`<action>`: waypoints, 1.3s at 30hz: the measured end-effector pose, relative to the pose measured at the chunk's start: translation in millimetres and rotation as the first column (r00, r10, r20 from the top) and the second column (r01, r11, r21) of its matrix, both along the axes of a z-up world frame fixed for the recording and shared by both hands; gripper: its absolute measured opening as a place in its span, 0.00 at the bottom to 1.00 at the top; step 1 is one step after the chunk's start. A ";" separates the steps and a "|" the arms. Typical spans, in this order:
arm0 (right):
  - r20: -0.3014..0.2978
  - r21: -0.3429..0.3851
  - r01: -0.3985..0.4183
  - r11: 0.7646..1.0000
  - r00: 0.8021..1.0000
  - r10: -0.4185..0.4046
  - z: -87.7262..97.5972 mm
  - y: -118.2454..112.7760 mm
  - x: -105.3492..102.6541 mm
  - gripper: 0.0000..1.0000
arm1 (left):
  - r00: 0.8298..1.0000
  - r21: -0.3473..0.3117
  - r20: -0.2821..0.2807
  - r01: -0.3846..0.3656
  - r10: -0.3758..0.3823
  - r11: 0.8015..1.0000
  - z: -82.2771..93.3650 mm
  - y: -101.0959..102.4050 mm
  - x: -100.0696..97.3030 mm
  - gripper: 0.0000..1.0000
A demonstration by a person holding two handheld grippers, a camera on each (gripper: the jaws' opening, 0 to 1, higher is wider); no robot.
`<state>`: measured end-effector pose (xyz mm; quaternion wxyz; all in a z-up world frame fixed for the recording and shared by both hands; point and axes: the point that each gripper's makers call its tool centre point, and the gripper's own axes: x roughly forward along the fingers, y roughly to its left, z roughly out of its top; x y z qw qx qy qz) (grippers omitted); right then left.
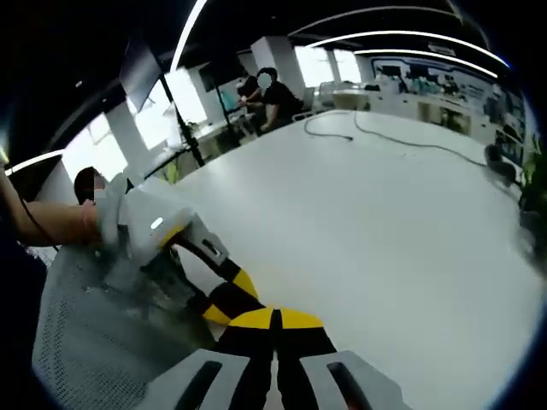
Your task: Press the specified remote control buttons in sequence, fully releasing each button before pressing the next.
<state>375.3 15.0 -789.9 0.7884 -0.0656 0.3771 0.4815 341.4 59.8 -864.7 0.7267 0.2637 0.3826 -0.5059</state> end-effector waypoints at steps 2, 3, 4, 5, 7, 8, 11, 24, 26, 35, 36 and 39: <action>-0.001 -0.026 -0.014 1.000 1.000 0.014 -7.8 0.3 0.2 0.00 | 1.000 -0.001 0.000 -0.001 0.001 1.000 0.1 -0.1 -0.1 0.25; 0.002 -0.045 -0.025 0.999 1.000 0.025 -13.2 0.0 -1.0 0.00 | 1.000 -0.001 0.000 -0.001 0.001 1.000 0.1 -0.1 -0.1 0.25; 0.005 -0.060 -0.034 0.998 0.999 0.034 -17.2 -1.1 -2.4 0.00 | 1.000 -0.002 0.000 -0.001 0.001 1.000 0.1 -0.1 -0.1 0.25; -0.003 -0.092 -0.048 0.995 0.999 0.048 -24.1 -3.9 -6.2 0.00 | 1.000 -0.002 0.000 -0.001 0.001 1.000 0.2 -0.1 -0.1 0.25; -0.002 -0.190 -0.103 0.976 0.995 0.104 -34.5 -12.4 -11.7 0.00 | 1.000 -0.002 0.000 0.000 0.000 1.000 0.3 -0.1 -0.1 0.25; 0.018 -0.200 -0.108 0.974 0.993 0.114 -34.7 -12.3 -10.6 0.00 | 1.000 -0.001 0.000 0.001 -0.001 1.000 0.4 -0.1 -0.2 0.25; 0.013 -0.219 -0.136 0.966 0.990 0.142 -39.4 -11.6 -15.3 0.00 | 1.000 -0.003 0.000 0.002 -0.002 1.000 0.4 -0.1 -0.3 0.25; 0.023 -0.310 -0.127 0.942 0.990 0.141 -47.6 -30.2 -13.3 0.00 | 1.000 -0.006 0.002 0.008 -0.008 1.000 0.4 0.1 -0.6 0.25; 0.023 -0.311 -0.130 0.941 0.989 0.144 -48.4 -29.5 -13.6 0.00 | 1.000 -0.005 0.002 0.011 -0.011 1.000 0.4 0.2 -0.7 0.25; 0.023 -0.352 -0.175 0.920 0.980 0.195 -57.2 -27.9 -15.4 0.00 | 0.996 -0.022 0.010 0.091 -0.091 0.996 0.5 -3.0 -5.6 0.25; 0.024 -0.354 -0.178 0.918 0.980 0.200 -57.4 -27.9 -15.6 0.00 | 0.995 -0.024 0.010 0.102 -0.102 0.995 0.2 -3.5 -7.2 0.25; 0.019 -0.354 -0.202 0.913 0.975 0.223 -58.4 -25.7 -18.9 0.00 | 0.992 -0.027 0.009 0.124 -0.124 0.992 0.0 -6.0 -10.1 0.25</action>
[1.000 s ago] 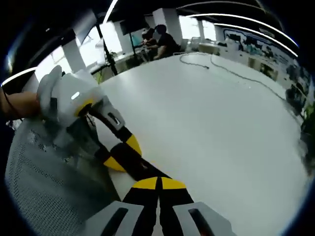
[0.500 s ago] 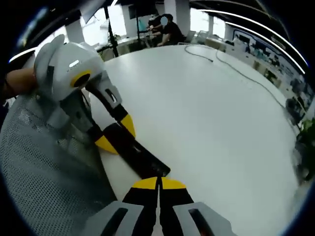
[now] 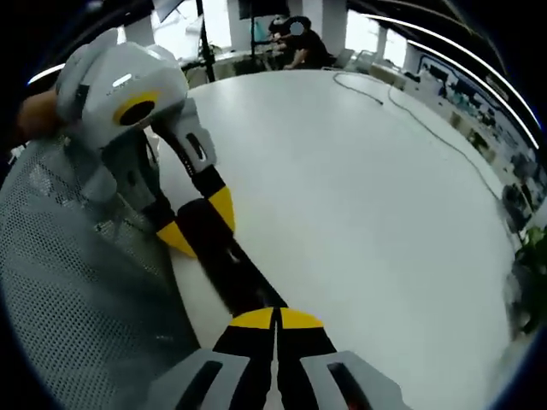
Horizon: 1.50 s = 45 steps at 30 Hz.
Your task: Press the specified remote control buttons in sequence, fully releasing each button before pressing the next.
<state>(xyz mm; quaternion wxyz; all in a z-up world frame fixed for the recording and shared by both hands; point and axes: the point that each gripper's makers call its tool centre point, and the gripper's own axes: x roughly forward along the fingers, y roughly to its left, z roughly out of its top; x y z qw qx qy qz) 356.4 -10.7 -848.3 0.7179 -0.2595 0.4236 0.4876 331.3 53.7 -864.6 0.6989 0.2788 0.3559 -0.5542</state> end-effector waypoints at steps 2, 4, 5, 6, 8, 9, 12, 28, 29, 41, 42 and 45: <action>-0.005 -0.010 -0.020 1.000 1.000 0.020 -1.3 0.9 -4.2 0.00 | 1.000 0.000 0.000 0.000 0.000 1.000 0.0 0.2 0.5 0.25; -0.002 -0.030 -0.047 0.998 0.999 0.047 -4.1 0.1 -7.0 0.00 | 1.000 -0.003 0.000 0.000 0.000 1.000 -0.1 0.3 0.6 0.25; -0.001 -0.039 -0.056 0.998 0.998 0.056 -5.5 0.0 -8.3 0.00 | 1.000 -0.003 0.000 0.000 0.000 1.000 -0.1 0.3 0.7 0.25; -0.002 -0.041 -0.059 0.997 0.998 0.059 -5.9 0.0 -8.6 0.00 | 1.000 -0.003 0.000 0.000 0.000 1.000 -0.1 0.2 0.6 0.25; 0.010 -0.046 -0.072 0.996 0.997 0.072 -5.9 0.6 -8.1 0.00 | 1.000 -0.003 0.001 0.002 -0.002 1.000 -0.1 0.0 0.6 0.25; 0.006 -0.046 -0.073 0.996 0.997 0.073 -5.5 0.4 -8.1 0.00 | 1.000 -0.004 0.001 0.002 -0.002 1.000 -0.1 -0.1 0.6 0.25; 0.007 -0.044 -0.072 0.996 0.997 0.072 -5.6 0.1 -7.9 0.00 | 1.000 -0.005 0.001 0.002 -0.002 1.000 0.1 -0.2 0.7 0.25; 0.042 -0.047 -0.073 0.996 0.996 0.075 -6.7 0.3 -7.0 0.00 | 1.000 -0.007 0.000 0.001 -0.001 1.000 0.8 -0.2 1.0 0.25; 0.041 -0.044 -0.071 0.996 0.996 0.073 -6.7 0.2 -6.9 0.00 | 1.000 -0.007 0.000 0.001 -0.001 1.000 0.8 -0.2 1.0 0.25; 0.030 -0.040 -0.053 0.998 0.998 0.055 -6.9 0.4 -7.0 0.00 | 1.000 -0.007 -0.001 -0.004 0.004 1.000 0.9 -0.1 1.0 0.25; 0.030 -0.040 -0.054 0.998 0.998 0.055 -6.9 0.4 -6.9 0.00 | 1.000 -0.007 -0.001 -0.004 0.004 1.000 0.9 -0.1 1.0 0.25; 0.036 -0.047 -0.063 0.997 0.997 0.065 -6.8 0.3 -7.4 0.00 | 1.000 -0.007 -0.001 -0.005 0.005 1.000 0.9 0.0 1.0 0.25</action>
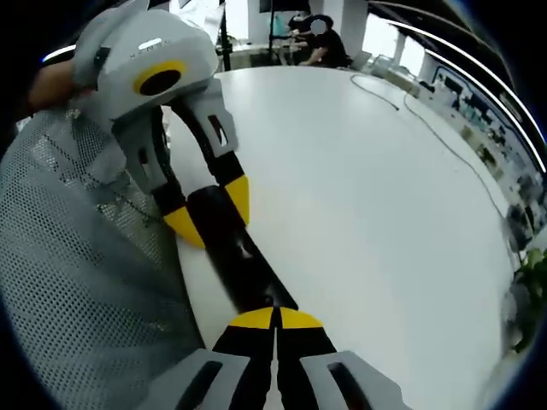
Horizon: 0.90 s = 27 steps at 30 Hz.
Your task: Press the specified remote control buttons in sequence, fully releasing each button before pressing the next.
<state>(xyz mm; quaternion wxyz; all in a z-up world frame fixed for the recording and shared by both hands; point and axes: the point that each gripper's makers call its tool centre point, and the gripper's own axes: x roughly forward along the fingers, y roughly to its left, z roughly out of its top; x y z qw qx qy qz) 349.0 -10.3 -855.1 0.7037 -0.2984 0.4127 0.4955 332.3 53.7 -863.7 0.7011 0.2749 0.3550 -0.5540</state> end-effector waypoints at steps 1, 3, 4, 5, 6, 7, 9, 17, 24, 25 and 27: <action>0.000 -0.001 -0.001 1.000 1.000 0.001 0.0 0.0 -0.1 0.00 | 1.000 0.000 0.000 0.000 0.000 1.000 0.0 0.0 -0.1 0.25; 0.001 -0.003 -0.003 1.000 1.000 0.003 0.1 0.0 -0.1 0.00 | 1.000 0.001 0.000 0.000 0.000 1.000 0.0 0.0 -0.1 0.25; 0.001 -0.004 -0.003 1.000 1.000 0.003 0.1 0.0 -0.1 0.00 | 1.000 0.001 0.000 0.000 0.000 1.000 0.0 0.0 -0.1 0.25; 0.001 -0.005 -0.003 1.000 1.000 0.003 0.1 0.1 -0.2 0.00 | 1.000 0.000 -0.001 -0.001 0.001 1.000 0.0 0.0 -0.1 0.25; 0.001 -0.006 -0.004 1.000 1.000 0.004 0.1 0.0 -0.2 0.00 | 1.000 0.000 -0.001 -0.002 0.002 1.000 0.0 0.0 -0.1 0.25; 0.003 -0.008 -0.008 1.000 1.000 0.008 0.0 0.0 -0.3 0.00 | 1.000 0.000 -0.001 -0.002 0.002 1.000 0.0 0.1 -0.1 0.25; 0.004 -0.010 -0.009 1.000 1.000 0.009 0.2 0.1 -0.4 0.00 | 1.000 0.001 -0.001 -0.001 0.001 1.000 -0.1 0.1 -0.1 0.25; -0.004 -0.011 -0.001 1.000 1.000 0.001 0.3 0.2 -0.5 0.00 | 1.000 0.000 -0.002 -0.004 0.004 1.000 -0.1 0.3 -0.1 0.25; -0.003 0.006 0.007 1.000 1.000 -0.007 3.5 2.5 1.2 0.00 | 1.000 -0.002 -0.002 -0.005 0.005 1.000 0.0 0.1 -0.3 0.25; -0.001 0.013 0.010 1.000 1.000 -0.010 4.5 3.3 1.8 0.00 | 1.000 -0.003 -0.002 -0.005 0.005 1.000 0.1 0.0 -0.3 0.25; -0.006 0.026 0.018 0.999 1.000 -0.018 5.5 5.1 2.2 0.00 | 1.000 -0.002 -0.002 -0.004 0.004 1.000 0.0 0.0 -0.3 0.25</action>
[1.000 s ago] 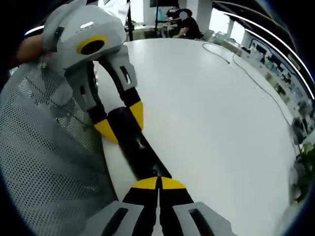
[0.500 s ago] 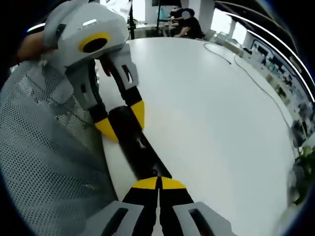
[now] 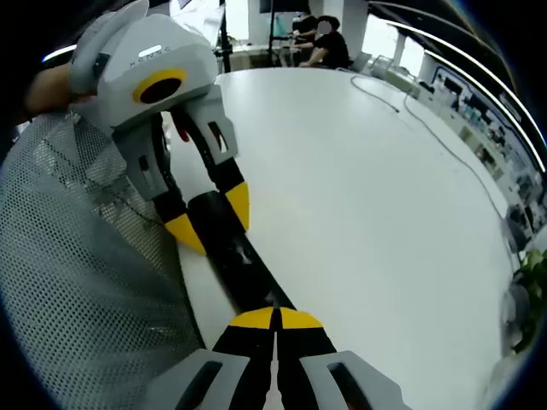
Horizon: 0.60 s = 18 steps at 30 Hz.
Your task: Press the specified remote control buttons in sequence, fully releasing each button before pressing the next.
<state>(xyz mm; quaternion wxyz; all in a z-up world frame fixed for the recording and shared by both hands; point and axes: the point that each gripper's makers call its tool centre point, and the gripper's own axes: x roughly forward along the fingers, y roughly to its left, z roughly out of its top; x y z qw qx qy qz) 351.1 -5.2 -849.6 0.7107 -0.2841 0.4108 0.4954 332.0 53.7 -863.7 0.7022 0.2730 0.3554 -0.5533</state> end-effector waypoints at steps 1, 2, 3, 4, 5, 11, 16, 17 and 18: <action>-0.004 0.005 0.001 1.000 1.000 -0.001 0.0 1.1 -0.5 0.00 | 1.000 0.000 0.000 0.000 0.000 1.000 0.0 0.0 0.0 0.25; -0.007 0.005 -0.002 1.000 1.000 0.002 -0.3 1.8 -1.2 0.00 | 1.000 0.000 0.000 0.001 -0.001 1.000 0.0 0.0 0.0 0.25; -0.008 0.005 -0.004 1.000 1.000 0.004 -0.7 2.4 -1.3 0.00 | 1.000 0.000 0.000 0.001 -0.001 1.000 0.0 0.0 0.0 0.25; -0.008 0.005 -0.006 1.000 1.000 0.006 -0.8 3.0 -1.7 0.00 | 1.000 0.000 0.000 0.001 -0.001 1.000 0.0 0.0 0.0 0.25; -0.010 0.006 -0.011 1.000 1.000 0.011 -1.0 4.1 -2.5 0.00 | 1.000 0.000 0.000 0.000 0.000 1.000 0.0 0.0 0.0 0.25; -0.015 -0.006 -0.028 1.000 1.000 0.027 -3.8 4.5 -5.2 0.00 | 1.000 -0.002 0.000 -0.001 0.001 1.000 -0.2 0.0 0.1 0.25; -0.019 0.000 -0.024 1.000 1.000 0.024 -3.8 4.9 -4.7 0.00 | 1.000 -0.002 0.001 0.001 -0.001 1.000 -0.2 0.0 0.1 0.25; -0.019 0.000 -0.023 1.000 1.000 0.023 -3.8 4.9 -4.8 0.00 | 1.000 -0.002 0.001 0.001 -0.001 1.000 -0.2 0.0 0.1 0.25; -0.016 -0.003 -0.028 1.000 0.999 0.028 -3.9 4.9 -4.9 0.00 | 1.000 -0.003 0.001 0.001 -0.001 1.000 -0.2 0.0 0.1 0.25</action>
